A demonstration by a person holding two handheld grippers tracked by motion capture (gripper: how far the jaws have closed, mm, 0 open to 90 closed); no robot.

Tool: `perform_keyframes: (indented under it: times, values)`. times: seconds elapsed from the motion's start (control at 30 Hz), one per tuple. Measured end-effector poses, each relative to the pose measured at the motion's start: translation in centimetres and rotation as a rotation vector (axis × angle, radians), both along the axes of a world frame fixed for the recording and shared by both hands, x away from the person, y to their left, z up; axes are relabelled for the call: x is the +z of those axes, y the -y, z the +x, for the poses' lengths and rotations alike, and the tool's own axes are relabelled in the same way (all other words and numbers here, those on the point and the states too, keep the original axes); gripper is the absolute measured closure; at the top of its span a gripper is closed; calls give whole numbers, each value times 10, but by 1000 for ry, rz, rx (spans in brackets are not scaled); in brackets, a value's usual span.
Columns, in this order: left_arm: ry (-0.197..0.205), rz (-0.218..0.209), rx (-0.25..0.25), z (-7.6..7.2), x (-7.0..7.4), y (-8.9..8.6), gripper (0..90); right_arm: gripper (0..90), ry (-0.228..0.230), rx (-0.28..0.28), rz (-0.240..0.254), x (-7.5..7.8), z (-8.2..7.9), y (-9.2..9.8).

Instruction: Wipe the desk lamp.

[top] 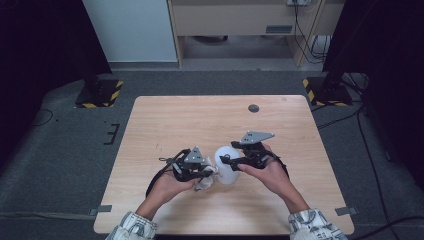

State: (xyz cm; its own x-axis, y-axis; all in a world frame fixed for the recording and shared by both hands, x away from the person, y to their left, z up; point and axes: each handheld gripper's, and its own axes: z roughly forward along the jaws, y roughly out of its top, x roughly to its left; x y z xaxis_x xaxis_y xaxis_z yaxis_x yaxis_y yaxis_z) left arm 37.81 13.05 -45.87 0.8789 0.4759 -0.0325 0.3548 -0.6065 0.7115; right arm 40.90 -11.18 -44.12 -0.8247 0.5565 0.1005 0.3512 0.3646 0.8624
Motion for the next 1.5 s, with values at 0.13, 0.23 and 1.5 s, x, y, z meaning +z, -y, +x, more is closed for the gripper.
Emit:
perform_keyframes:
  times: [0.13, 0.23, 1.5]
  values:
    - [-2, 4, -21, -4, 0, 5, 756, 273, 3, 1, 0, 0, 0, 0]
    - [1, 14, -48, -8, 1, 14, 756, 273, 4, 1, 1, 0, 0, -1]
    - [-14, 76, -30, -8, -19, 17, 756, 276, 1, -2, 3, 0, 0, 1]
